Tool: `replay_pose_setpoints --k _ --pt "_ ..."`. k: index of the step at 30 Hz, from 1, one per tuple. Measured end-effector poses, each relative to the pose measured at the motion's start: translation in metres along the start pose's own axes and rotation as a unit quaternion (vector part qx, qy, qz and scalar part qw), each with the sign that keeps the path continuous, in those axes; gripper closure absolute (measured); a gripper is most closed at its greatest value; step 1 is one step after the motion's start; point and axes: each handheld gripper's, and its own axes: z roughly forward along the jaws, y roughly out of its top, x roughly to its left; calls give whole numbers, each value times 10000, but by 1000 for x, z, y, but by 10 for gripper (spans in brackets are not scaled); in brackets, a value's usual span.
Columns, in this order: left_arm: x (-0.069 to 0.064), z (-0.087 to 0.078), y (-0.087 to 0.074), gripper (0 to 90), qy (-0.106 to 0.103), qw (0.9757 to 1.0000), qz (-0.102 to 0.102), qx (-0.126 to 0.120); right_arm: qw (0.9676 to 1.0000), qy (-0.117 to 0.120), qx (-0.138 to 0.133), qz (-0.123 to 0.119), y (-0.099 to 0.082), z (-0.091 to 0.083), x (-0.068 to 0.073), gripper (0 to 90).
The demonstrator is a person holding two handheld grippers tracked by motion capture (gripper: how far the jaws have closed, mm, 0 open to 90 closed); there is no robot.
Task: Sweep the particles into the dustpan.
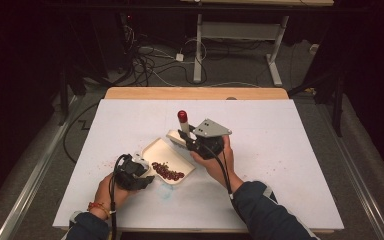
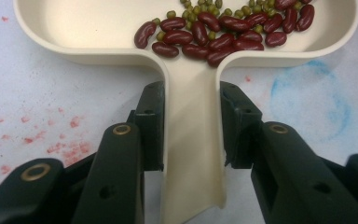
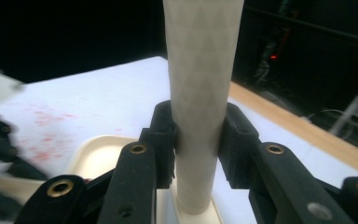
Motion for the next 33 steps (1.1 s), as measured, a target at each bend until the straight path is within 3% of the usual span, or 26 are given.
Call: replay_pose_setpoints --k 6,10,13,15,20,29,33 --pt "0 0 0 636 -4 10000 -44 -27 9989 464 -110 5 5 -21 18 708" --pt "0 -2 -1 636 3 10000 -15 35 9989 254 -256 -294 9 -35 21 707" --pt "0 -2 -2 636 -3 10000 -31 32 9991 139 -313 -234 9 -40 12 708" --pt "0 -2 -2 636 9 10000 -22 35 9993 138 -302 -144 7 -41 6 708" --pt "-1 -2 -1 636 49 10000 -32 41 9995 69 -224 -227 1 -33 7 707" --pt "-9 -3 1 638 143 9999 -72 -64 9982 359 -143 -469 -1 -21 38 707" --pt "-11 -3 3 638 173 9998 -105 -88 9978 479 -126 -445 1 -22 52 707"
